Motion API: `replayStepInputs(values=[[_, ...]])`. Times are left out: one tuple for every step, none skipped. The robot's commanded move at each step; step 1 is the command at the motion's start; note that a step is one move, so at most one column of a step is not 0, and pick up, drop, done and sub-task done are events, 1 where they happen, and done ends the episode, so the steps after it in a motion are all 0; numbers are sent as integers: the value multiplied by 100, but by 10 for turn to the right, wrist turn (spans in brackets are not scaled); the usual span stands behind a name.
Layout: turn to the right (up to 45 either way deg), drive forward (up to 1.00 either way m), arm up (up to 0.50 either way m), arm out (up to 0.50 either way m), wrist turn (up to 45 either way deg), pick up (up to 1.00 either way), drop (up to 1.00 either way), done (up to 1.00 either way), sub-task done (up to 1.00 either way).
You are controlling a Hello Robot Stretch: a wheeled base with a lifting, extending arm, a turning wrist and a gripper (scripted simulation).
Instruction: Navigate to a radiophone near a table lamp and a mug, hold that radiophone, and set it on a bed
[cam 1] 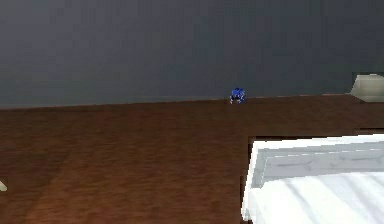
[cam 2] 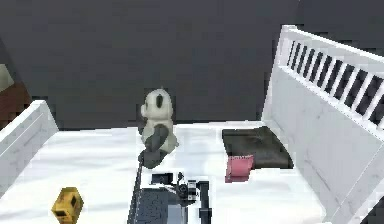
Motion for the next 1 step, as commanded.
replayStepInputs(values=[[0,0,0,0,0,0,0,100,0]])
